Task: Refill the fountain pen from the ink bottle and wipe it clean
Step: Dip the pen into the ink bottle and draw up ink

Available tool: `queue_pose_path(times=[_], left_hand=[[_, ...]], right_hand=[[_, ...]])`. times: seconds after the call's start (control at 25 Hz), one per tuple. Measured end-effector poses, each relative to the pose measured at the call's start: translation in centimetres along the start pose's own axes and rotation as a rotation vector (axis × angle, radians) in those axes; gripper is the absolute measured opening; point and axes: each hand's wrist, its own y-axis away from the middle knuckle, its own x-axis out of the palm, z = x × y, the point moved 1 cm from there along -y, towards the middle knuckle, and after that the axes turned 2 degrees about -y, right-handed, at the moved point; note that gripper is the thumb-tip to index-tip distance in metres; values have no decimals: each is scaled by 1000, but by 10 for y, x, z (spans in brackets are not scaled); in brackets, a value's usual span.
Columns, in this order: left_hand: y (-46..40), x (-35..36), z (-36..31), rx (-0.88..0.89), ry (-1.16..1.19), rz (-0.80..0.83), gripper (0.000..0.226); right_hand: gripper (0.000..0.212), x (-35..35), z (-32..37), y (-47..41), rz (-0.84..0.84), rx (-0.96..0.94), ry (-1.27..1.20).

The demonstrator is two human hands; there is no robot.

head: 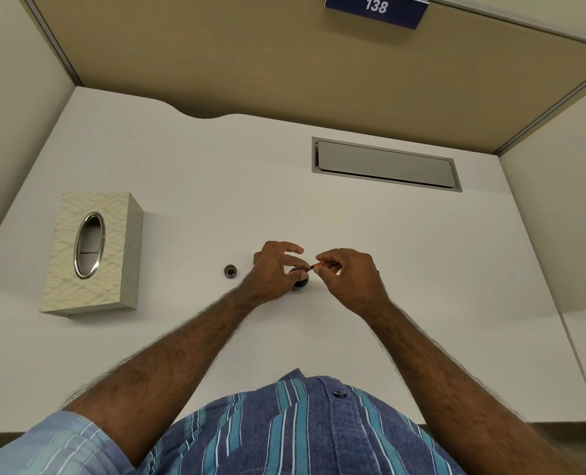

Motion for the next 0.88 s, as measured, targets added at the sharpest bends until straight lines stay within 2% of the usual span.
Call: queue_pose_path(times=[0.16, 0.36, 0.52, 0.68, 0.88], left_hand=[[0, 1, 1, -3, -3, -1, 14], [2, 0, -1, -10, 13, -17, 35], [4, -6, -2, -9, 11, -44, 42], [8, -17, -3, 3, 132, -112, 33], [17, -47, -5, -131, 315, -232, 23]], right_hand=[[14, 3, -3, 1, -11, 13, -19], [10, 4, -7, 1, -22, 53, -70], [8, 3, -11, 2, -30, 72, -138], [6, 1, -11, 4, -31, 83, -178], [4, 1, -11, 6, -42, 87, -218]])
